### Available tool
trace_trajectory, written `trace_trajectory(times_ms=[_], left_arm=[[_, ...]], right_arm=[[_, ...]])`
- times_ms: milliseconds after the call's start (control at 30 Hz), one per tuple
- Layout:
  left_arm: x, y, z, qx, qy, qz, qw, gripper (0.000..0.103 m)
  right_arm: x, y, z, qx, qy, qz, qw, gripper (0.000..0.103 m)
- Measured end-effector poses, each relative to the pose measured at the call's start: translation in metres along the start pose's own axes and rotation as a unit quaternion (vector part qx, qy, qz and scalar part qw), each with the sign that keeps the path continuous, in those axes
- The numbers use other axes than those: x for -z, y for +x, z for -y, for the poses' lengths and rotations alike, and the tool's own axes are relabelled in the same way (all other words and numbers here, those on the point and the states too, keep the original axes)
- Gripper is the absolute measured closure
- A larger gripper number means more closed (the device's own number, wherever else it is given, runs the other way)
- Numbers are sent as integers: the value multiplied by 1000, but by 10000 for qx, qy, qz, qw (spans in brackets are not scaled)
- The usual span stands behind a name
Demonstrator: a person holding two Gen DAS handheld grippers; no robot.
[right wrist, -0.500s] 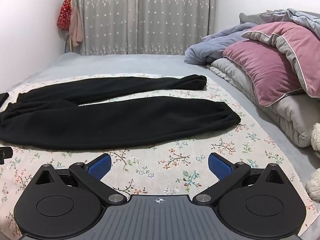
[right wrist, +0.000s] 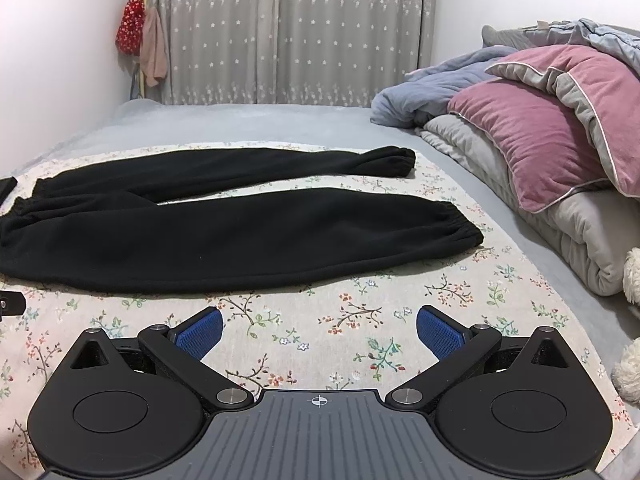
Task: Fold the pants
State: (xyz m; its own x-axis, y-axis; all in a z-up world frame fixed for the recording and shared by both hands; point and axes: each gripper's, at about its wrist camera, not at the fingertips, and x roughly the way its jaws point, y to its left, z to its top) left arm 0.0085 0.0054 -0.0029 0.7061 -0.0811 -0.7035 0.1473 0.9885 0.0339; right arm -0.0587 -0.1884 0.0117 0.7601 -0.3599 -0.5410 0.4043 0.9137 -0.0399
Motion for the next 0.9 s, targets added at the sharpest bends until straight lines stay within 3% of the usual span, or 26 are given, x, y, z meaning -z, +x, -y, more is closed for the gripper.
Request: trace_trajectory(times_ms=[100, 333, 467, 567, 633, 700, 800, 900], left_arm=[[-4, 1, -4, 38, -183, -50, 9998, 0], [-18, 10, -15, -433, -108, 151, 9989, 0], [-30, 23, -38, -397, -381, 10, 9985, 0], [-38, 36, -60, -582, -570, -272, 9963, 0], [-48, 44, -78, -622, -789, -250, 9946, 0], [-59, 47, -89, -917, -728, -469, 9920, 0], [-78, 61, -118, -738, -1146, -421, 9898, 0], [-89, 77, -142, -903, -1486, -607, 9829, 0]], right_arm=[[-1, 2, 0, 6, -23, -42, 10000, 0], [-10, 12, 8, 193, -63, 31, 9998, 0], [-18, 30, 19, 474, -102, 14, 9988, 0], [-27, 48, 33, 687, -90, 23, 9976, 0], [-33, 63, 44, 780, 37, -53, 9969, 0], [-38, 76, 58, 820, 180, -284, 9961, 0], [-42, 95, 80, 858, 506, -692, 9926, 0], [-52, 121, 119, 836, 1247, -757, 9858, 0]])
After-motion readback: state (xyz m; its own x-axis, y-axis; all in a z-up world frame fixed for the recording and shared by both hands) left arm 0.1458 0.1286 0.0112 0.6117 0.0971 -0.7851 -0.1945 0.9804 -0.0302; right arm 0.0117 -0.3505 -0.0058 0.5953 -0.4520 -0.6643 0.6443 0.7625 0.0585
